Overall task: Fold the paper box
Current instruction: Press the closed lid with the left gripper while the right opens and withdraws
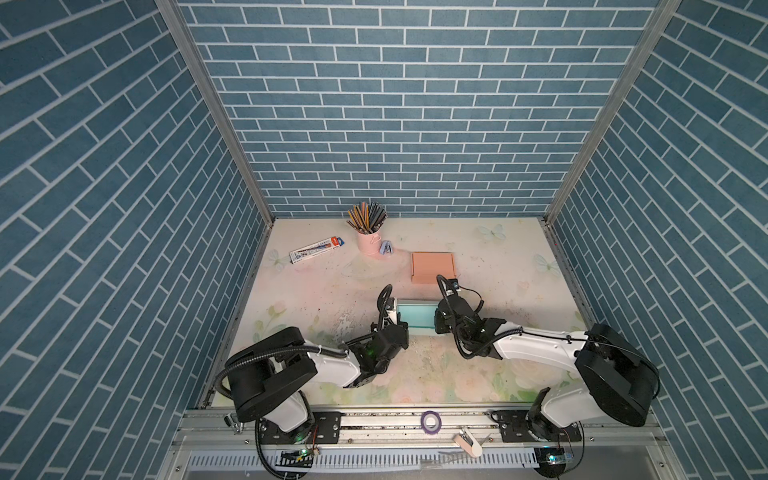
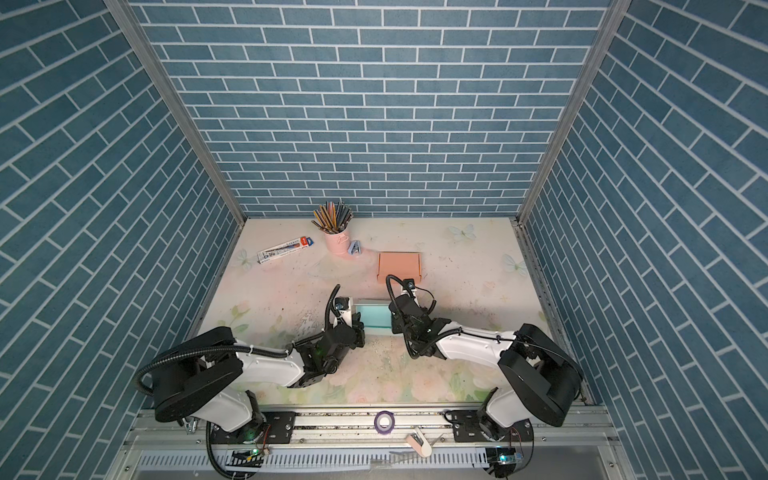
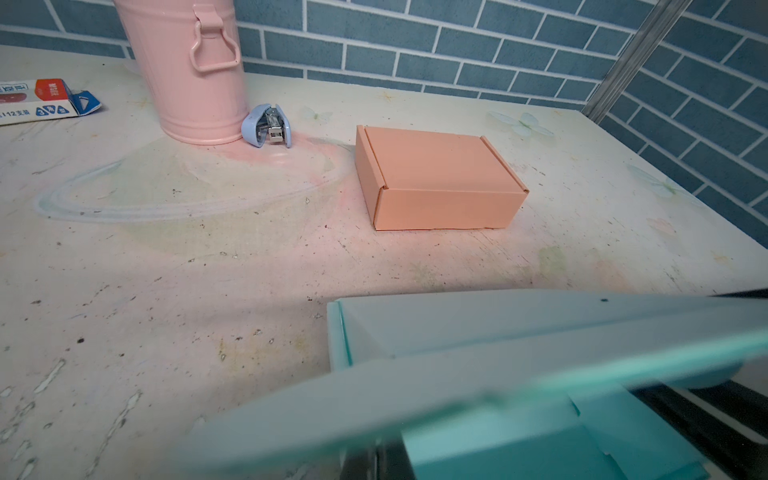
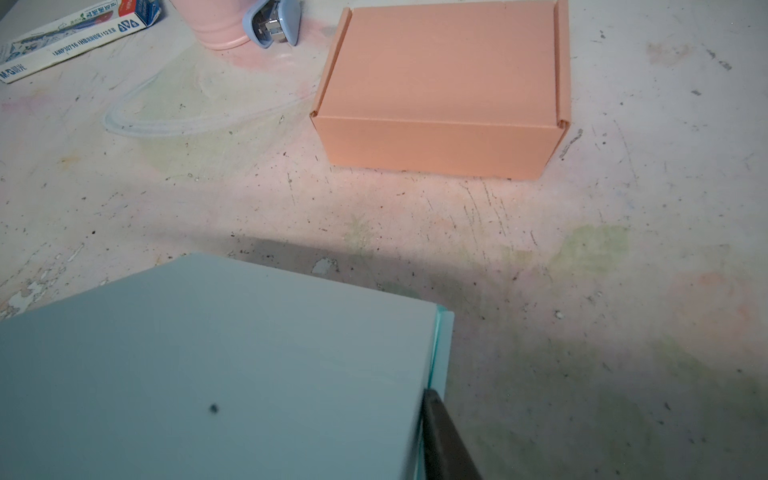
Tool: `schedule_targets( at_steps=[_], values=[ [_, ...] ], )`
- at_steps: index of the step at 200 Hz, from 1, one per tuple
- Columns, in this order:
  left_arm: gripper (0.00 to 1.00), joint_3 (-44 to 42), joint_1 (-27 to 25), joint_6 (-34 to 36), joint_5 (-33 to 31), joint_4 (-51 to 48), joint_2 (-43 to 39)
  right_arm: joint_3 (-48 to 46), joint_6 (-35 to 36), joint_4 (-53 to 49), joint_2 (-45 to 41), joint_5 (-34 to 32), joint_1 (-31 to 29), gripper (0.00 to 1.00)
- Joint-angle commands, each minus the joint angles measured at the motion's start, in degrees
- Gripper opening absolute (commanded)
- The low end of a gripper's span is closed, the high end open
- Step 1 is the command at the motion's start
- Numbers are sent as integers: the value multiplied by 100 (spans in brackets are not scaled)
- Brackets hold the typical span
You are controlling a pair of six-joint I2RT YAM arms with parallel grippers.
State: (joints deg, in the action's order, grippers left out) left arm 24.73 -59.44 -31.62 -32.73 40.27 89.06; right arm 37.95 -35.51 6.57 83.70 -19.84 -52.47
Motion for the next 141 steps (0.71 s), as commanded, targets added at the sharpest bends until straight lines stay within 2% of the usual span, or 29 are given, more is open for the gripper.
schedule_targets(
  at_steps=[1, 35, 77, 107, 141],
  values=[
    [2, 24, -256, 85, 421, 141, 87, 38, 55, 108, -26, 463, -194, 26],
    [2, 39, -286, -10, 277, -62, 109, -184, 135, 285, -311, 473, -211, 34],
    [2, 45, -279, -104, 199, -74, 230, -1057, 359, 1024, -1033, 656, -224, 55],
    [2, 59, -272, -69, 191, -98, 248, -1543, 427, 1122, -1645, 709, -239, 59],
    [2, 102, -268, -21, 212, -225, 200, -1795, -59, 448, -2726, 638, -350, 63]
  ],
)
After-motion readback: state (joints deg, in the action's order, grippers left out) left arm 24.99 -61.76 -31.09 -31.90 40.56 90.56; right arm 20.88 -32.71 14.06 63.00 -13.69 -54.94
